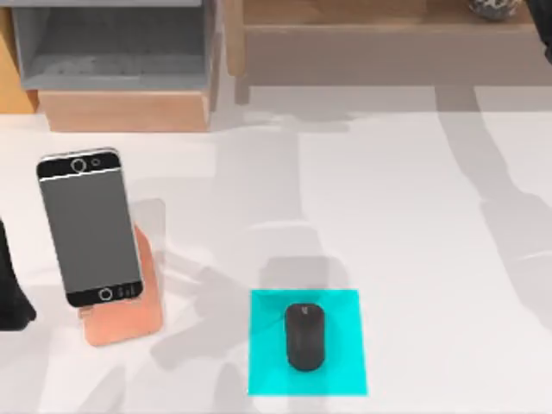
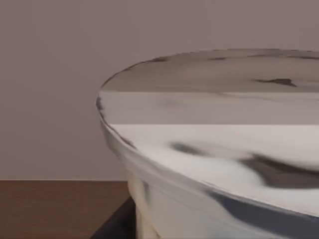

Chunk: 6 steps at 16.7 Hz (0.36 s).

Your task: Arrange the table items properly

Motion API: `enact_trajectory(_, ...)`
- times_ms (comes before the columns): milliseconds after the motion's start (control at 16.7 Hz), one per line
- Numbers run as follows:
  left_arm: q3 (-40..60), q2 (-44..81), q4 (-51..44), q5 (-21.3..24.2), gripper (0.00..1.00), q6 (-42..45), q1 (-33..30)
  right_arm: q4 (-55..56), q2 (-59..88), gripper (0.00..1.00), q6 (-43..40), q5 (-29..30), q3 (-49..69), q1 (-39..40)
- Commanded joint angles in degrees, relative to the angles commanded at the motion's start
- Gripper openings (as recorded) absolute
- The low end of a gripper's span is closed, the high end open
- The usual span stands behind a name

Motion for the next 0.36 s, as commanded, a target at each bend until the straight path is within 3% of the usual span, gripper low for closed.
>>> enact_trajectory(360, 0.0, 0.0, 0.0, 0.0, 1.0, 0.0, 0.0, 0.0, 0.0, 1.0, 0.0, 0.0, 0.0, 0.0)
